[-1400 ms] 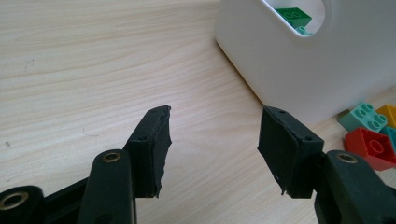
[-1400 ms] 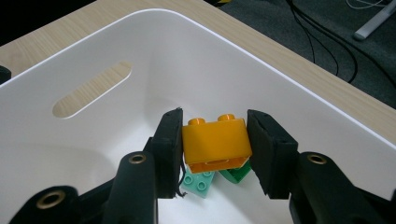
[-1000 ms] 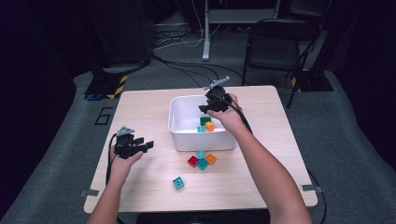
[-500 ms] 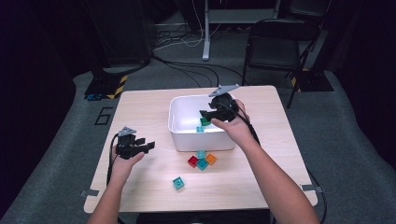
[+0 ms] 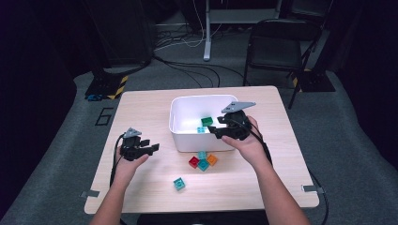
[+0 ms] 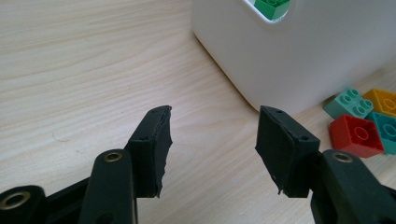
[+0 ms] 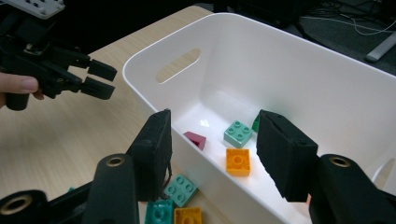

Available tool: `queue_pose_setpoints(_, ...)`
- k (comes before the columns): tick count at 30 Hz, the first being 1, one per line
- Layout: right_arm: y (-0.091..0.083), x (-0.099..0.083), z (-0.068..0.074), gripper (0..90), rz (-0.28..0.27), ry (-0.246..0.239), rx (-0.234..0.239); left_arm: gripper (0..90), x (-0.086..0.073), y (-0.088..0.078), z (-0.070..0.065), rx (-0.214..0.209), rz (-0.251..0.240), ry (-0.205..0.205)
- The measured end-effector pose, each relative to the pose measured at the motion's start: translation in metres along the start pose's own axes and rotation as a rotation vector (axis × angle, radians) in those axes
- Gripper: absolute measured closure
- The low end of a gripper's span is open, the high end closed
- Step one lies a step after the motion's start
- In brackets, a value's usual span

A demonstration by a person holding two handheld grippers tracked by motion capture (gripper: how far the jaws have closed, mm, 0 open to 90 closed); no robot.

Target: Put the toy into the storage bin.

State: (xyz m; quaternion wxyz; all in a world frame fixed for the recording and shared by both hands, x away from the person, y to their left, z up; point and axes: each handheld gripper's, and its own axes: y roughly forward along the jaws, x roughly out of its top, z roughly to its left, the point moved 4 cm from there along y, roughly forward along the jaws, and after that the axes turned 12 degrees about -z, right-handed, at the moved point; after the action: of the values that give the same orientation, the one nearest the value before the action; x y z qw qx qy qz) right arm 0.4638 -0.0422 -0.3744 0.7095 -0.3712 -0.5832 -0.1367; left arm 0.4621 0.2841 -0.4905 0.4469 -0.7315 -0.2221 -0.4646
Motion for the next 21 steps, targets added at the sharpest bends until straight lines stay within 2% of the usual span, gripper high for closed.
queue_pose_setpoints(7,-0.018,-0.006,0.0,43.5,-0.013,0.012,0.01,48.0,0.001,0.003,-0.01,-0.028,0.002,-0.012)
queue_pose_setpoints(10,-0.022,-0.006,-0.001,42.8,0.002,0.001,0.015,49.1,0.003,0.005,-0.016,-0.051,-0.005,-0.016)
queue_pose_setpoints(15,-0.033,-0.006,-0.003,43.0,-0.011,-0.007,0.004,51.7,0.011,0.005,-0.027,-0.085,-0.018,-0.017)
queue_pose_setpoints(17,-0.037,-0.006,-0.003,43.0,-0.016,-0.013,-0.005,52.0,0.015,0.005,-0.033,-0.092,-0.014,0.01)
queue_pose_setpoints(19,-0.044,-0.005,-0.005,43.0,-0.032,-0.005,-0.007,52.0,0.017,0.004,-0.038,-0.097,-0.007,0.059)
queue_pose_setpoints(21,-0.049,-0.003,-0.007,43.0,-0.048,0.003,-0.011,51.9,0.019,0.002,-0.041,-0.11,-0.011,0.08)
